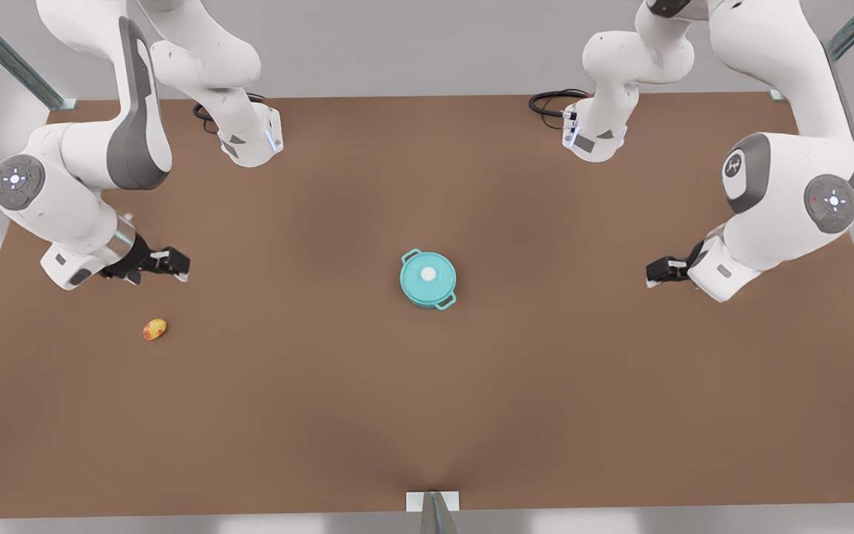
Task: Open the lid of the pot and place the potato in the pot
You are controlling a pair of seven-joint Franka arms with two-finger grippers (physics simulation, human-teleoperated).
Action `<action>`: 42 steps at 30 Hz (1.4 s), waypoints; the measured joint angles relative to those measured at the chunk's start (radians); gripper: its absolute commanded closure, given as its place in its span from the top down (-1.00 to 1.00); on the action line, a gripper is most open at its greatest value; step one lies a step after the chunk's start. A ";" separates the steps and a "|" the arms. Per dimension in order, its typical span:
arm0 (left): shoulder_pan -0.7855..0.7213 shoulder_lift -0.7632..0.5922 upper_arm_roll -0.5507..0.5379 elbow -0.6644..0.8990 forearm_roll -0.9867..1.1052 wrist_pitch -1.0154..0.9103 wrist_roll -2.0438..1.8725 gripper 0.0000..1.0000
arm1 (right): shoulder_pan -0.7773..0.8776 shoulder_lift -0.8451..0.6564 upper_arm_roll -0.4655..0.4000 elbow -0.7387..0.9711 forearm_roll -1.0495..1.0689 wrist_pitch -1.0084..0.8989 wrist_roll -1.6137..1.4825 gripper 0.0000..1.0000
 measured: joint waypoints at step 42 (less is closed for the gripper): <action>-0.706 0.424 -0.008 -0.068 0.084 0.589 -0.801 1.00 | -0.264 0.265 0.000 -0.317 -0.075 0.562 0.308 1.00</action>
